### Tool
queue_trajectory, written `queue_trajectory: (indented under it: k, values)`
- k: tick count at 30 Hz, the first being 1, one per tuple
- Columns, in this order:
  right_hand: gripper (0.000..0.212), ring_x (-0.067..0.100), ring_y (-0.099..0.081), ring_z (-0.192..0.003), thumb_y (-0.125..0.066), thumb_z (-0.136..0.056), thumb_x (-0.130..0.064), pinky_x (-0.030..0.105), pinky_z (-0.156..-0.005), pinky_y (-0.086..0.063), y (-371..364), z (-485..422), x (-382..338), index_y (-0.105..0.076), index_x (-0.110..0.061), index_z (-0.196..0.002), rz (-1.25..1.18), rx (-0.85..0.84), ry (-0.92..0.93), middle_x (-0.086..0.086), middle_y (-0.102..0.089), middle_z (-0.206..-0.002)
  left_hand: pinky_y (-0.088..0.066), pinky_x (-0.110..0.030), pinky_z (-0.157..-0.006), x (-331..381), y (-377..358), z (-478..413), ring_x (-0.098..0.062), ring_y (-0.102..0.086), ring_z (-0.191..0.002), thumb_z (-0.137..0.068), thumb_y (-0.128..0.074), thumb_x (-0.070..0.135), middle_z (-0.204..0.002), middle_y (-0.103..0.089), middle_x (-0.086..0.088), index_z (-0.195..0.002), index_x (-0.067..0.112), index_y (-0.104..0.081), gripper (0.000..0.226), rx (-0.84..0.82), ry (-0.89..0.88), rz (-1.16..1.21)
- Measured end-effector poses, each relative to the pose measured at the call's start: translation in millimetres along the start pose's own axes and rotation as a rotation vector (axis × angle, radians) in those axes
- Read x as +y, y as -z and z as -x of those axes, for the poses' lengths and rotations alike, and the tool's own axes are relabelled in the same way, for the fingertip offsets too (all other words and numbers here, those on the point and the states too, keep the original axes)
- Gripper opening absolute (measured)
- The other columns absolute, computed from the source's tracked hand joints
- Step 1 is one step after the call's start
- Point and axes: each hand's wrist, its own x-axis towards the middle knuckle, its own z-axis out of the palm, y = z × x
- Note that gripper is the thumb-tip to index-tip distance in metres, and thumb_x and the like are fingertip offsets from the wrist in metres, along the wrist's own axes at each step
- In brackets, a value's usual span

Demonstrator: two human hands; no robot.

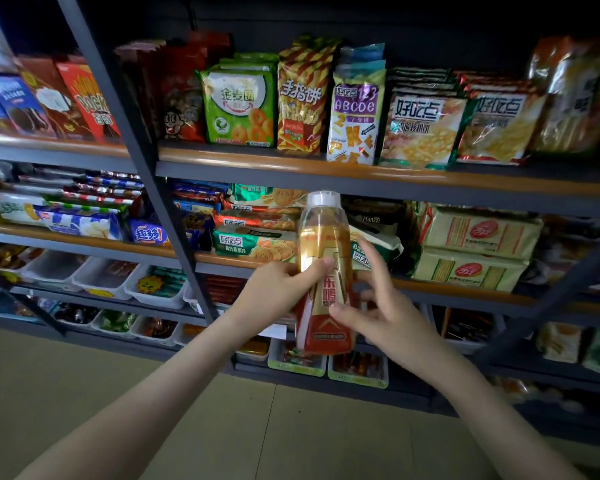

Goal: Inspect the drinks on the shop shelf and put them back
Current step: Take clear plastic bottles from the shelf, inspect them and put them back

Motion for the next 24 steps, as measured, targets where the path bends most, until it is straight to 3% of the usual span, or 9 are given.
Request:
queue_trajectory:
  k: [3,6,8,11,12,15,17,21,24]
  values:
    - [0.106,-0.011,-0.034,-0.125,-0.065,-0.068,-0.063,0.013,-0.094,-0.038,5,-8,-10,0.017,-0.066,-0.135,0.052,0.093,0.109,-0.038,-0.02,-0.14,-0.056,-0.021,-0.062,25,-2,-11,-0.01,-0.069,-0.062,-0.069,-0.052,0.084,-0.072,-0.073,-0.007,-0.084,0.004,-0.072,0.084,-0.032,-0.049,-0.192]
    - [0.117,-0.009,-0.035,-0.122,-0.075,-0.072,-0.05,0.017,-0.094,-0.036,19,-15,-18,0.019,-0.056,-0.141,0.071,0.208,0.182,-0.035,-0.022,-0.135,-0.048,-0.016,-0.05,51,-2,-22,-0.011,-0.066,-0.055,-0.065,-0.043,0.083,-0.066,-0.071,-0.01,-0.079,0.001,-0.072,0.088,-0.017,-0.054,-0.299]
    - [0.118,-0.007,-0.048,-0.116,-0.078,-0.078,-0.033,0.02,-0.093,-0.044,31,-20,-19,0.019,-0.055,-0.143,0.043,0.242,0.236,-0.033,-0.033,-0.135,-0.051,-0.018,-0.056,62,1,-30,-0.012,-0.066,-0.06,-0.064,-0.044,0.086,-0.07,-0.072,-0.008,-0.083,0.007,-0.073,0.086,-0.032,-0.08,-0.307]
    - [0.117,-0.003,-0.056,-0.115,-0.077,-0.08,-0.025,0.03,-0.096,-0.049,50,-31,-25,0.016,-0.059,-0.142,-0.002,0.319,0.333,-0.025,-0.045,-0.136,-0.057,-0.037,-0.082,76,12,-42,-0.013,-0.07,-0.085,-0.069,-0.051,0.082,-0.089,-0.075,0.0,-0.102,0.024,-0.073,0.07,-0.061,-0.206,-0.175]
    - [0.116,-0.005,-0.056,-0.114,-0.076,-0.08,-0.025,0.03,-0.097,-0.049,57,-36,-31,0.016,-0.058,-0.143,-0.003,0.342,0.369,-0.032,-0.044,-0.133,-0.056,-0.036,-0.087,84,18,-46,-0.012,-0.07,-0.092,-0.074,-0.053,0.075,-0.096,-0.075,0.005,-0.11,0.03,-0.07,0.061,-0.043,-0.267,-0.143]
    - [0.112,-0.015,-0.052,-0.113,-0.074,-0.082,-0.02,0.024,-0.094,-0.047,80,-57,-60,0.012,-0.057,-0.143,0.018,0.422,0.489,-0.059,-0.033,-0.119,-0.051,-0.016,-0.087,116,49,-60,0.001,-0.065,-0.101,-0.089,-0.058,0.049,-0.106,-0.069,0.016,-0.126,0.037,-0.058,0.039,0.082,-0.479,-0.081]
    - [0.111,-0.016,-0.048,-0.117,-0.074,-0.082,-0.016,0.016,-0.092,-0.045,97,-72,-89,0.009,-0.06,-0.141,0.025,0.477,0.595,-0.061,-0.026,-0.121,-0.048,-0.011,-0.088,140,79,-73,0.007,-0.063,-0.101,-0.091,-0.057,0.039,-0.11,-0.067,0.015,-0.127,0.037,-0.055,0.036,0.214,-0.635,-0.083]
    - [0.105,-0.012,-0.044,-0.123,-0.072,-0.077,-0.028,0.01,-0.092,-0.044,125,-103,-158,0.004,-0.062,-0.139,0.122,0.679,0.849,-0.033,-0.019,-0.149,-0.035,-0.005,-0.093,177,140,-108,0.004,-0.05,-0.112,-0.095,-0.058,0.027,-0.126,-0.056,0.014,-0.136,0.026,-0.053,0.041,0.525,-0.921,-0.374]
    - [0.102,0.011,-0.03,-0.142,-0.071,-0.079,-0.027,0.016,-0.108,-0.034,147,-137,-202,0.006,-0.046,-0.142,0.246,0.931,1.039,0.0,-0.011,-0.158,-0.029,-0.019,-0.101,198,180,-137,-0.012,-0.043,-0.127,-0.096,-0.055,0.028,-0.141,-0.047,-0.001,-0.14,0.022,-0.05,0.044,0.689,-1.04,-0.568]
